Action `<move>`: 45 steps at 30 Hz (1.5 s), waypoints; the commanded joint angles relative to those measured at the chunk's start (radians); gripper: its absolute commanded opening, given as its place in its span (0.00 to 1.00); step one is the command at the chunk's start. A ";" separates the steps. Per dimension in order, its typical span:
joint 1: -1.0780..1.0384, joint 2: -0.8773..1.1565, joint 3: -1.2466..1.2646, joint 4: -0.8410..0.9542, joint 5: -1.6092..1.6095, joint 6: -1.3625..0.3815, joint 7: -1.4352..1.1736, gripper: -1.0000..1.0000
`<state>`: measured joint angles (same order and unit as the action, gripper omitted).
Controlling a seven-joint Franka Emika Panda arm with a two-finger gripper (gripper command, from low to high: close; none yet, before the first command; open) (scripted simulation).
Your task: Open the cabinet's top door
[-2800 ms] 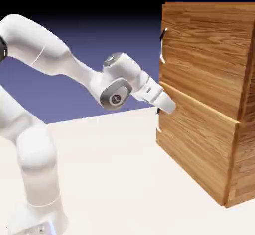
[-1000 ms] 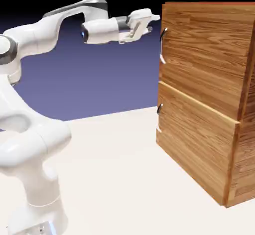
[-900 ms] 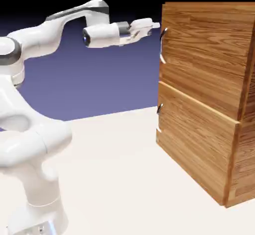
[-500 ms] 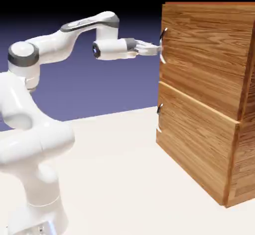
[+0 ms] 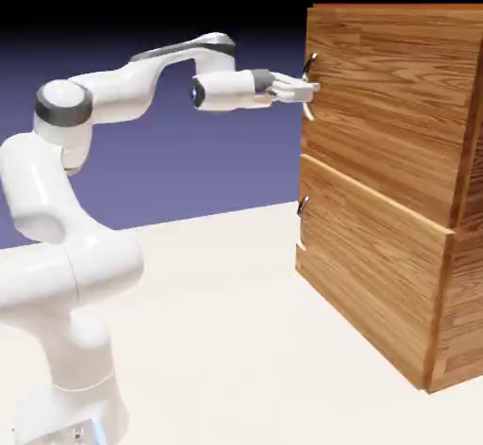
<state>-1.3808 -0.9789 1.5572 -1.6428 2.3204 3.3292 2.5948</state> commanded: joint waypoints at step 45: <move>0.791 -0.736 -1.076 -1.348 -0.346 -1.442 0.053 0.00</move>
<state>-0.5895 -1.7144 0.4812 -2.9908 1.9734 1.8881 2.6480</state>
